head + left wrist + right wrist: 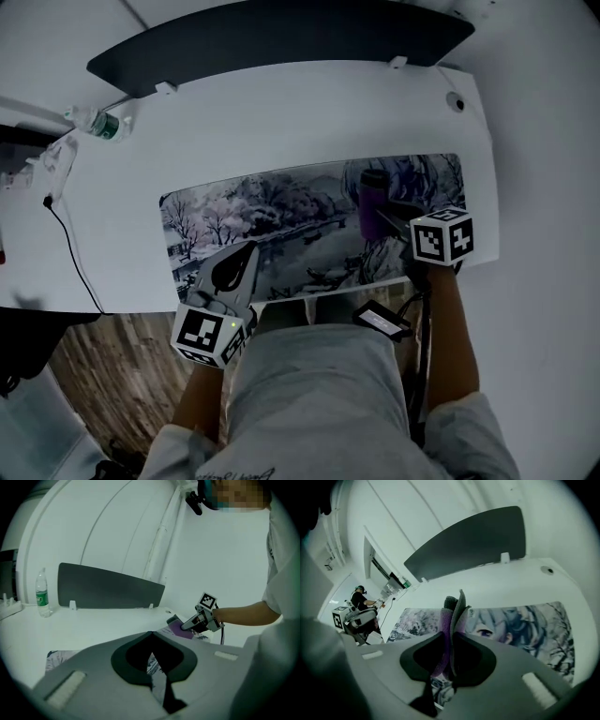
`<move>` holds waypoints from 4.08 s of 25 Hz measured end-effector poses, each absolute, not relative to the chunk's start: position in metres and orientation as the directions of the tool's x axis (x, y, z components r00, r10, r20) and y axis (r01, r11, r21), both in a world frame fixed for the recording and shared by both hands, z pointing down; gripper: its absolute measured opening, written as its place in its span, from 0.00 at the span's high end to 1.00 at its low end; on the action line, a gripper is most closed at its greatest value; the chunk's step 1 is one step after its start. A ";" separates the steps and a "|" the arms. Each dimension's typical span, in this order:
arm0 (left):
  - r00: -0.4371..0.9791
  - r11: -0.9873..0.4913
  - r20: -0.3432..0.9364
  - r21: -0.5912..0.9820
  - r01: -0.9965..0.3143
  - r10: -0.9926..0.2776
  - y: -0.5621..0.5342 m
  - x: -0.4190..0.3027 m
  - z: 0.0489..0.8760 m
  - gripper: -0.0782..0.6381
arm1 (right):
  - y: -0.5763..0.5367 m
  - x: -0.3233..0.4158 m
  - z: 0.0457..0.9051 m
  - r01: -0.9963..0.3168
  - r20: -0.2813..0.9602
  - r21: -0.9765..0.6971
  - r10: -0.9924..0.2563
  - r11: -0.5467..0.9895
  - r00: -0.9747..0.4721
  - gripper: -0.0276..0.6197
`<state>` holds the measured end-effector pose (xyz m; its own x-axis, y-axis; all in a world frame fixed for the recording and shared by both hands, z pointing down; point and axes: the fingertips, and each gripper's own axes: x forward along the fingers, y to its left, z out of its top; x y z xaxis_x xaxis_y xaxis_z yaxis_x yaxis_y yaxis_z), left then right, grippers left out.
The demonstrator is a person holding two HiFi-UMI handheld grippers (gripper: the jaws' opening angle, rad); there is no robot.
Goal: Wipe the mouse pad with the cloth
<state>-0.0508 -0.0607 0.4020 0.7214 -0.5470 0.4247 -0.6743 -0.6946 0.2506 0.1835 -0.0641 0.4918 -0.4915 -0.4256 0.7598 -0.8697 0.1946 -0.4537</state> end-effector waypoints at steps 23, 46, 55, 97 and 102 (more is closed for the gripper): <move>0.731 -0.729 0.443 0.216 -0.649 -0.520 -0.040 0.104 0.392 0.87 | 0.021 0.471 0.552 -0.972 0.915 -0.234 -0.345 -0.029 -0.210 0.84; 0.707 -0.705 0.451 0.212 -0.677 -0.544 -0.012 0.057 0.393 0.87 | 0.012 0.429 0.563 -0.974 0.926 -0.223 -0.324 -0.048 -0.196 0.85; 0.709 -0.704 0.451 0.217 -0.677 -0.543 -0.014 -0.027 0.398 0.87 | 0.003 0.354 0.565 -0.984 0.939 -0.175 -0.304 -0.022 -0.160 0.85; 0.637 -0.591 0.409 0.250 -0.767 -0.654 -0.012 -0.293 0.410 0.87 | -0.043 0.016 0.565 -0.948 0.910 -0.279 -0.273 0.153 -0.312 0.85; 0.618 -0.573 0.412 0.242 -0.783 -0.670 -0.013 -0.316 0.412 0.87 | -0.048 -0.033 0.566 -0.932 0.900 -0.300 -0.262 0.204 -0.347 0.85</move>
